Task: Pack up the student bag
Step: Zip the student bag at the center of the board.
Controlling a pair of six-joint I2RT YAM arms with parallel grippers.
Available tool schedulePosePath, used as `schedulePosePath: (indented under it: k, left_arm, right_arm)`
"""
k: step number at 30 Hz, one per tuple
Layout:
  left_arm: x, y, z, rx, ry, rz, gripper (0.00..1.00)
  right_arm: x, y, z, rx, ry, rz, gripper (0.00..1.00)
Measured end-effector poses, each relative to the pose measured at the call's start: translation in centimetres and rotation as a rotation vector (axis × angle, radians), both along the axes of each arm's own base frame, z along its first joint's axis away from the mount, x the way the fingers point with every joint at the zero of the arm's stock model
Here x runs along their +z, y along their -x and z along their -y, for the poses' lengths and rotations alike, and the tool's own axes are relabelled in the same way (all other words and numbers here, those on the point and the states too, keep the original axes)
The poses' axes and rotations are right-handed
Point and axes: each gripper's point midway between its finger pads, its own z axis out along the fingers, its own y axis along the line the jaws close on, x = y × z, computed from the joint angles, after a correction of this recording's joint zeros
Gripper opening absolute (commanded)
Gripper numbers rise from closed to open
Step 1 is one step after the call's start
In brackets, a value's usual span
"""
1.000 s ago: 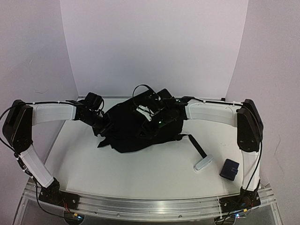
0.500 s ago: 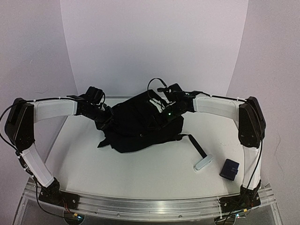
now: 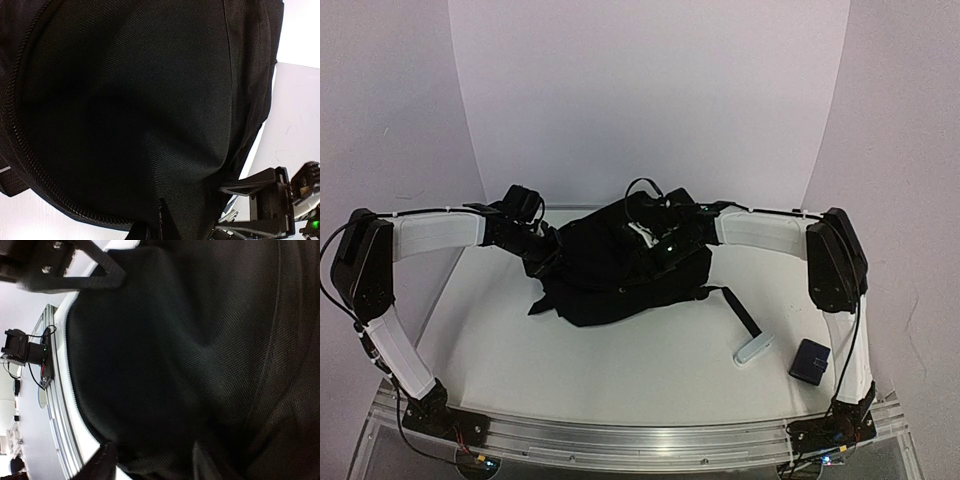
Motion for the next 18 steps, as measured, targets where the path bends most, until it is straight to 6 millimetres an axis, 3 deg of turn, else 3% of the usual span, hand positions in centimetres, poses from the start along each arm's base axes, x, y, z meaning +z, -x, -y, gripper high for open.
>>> schedulePosePath:
  k: [3,4,11,14,18]
  left_arm:
    - [0.0,0.0,0.0,0.0,0.0,0.0,0.0]
    - [0.0,0.0,0.0,0.0,0.0,0.0,0.0]
    - [-0.4,0.2,-0.6,0.01,-0.013,-0.022,0.0]
    - [-0.7,0.2,-1.2,0.023,-0.02,-0.036,0.0]
    - [-1.2,0.5,-2.5,0.048,-0.021,-0.055,0.0]
  right_arm:
    - [0.0,0.1,-0.2,-0.003,-0.009,-0.029,0.04]
    - [0.2,0.1,-0.2,-0.002,-0.015,-0.034,0.0]
    - [0.6,-0.4,0.2,-0.01,-0.029,-0.041,0.0]
    - [0.3,-1.8,2.4,-0.056,-0.013,-0.037,0.0]
    - [-0.3,-4.3,7.2,-0.156,0.035,-0.022,0.0]
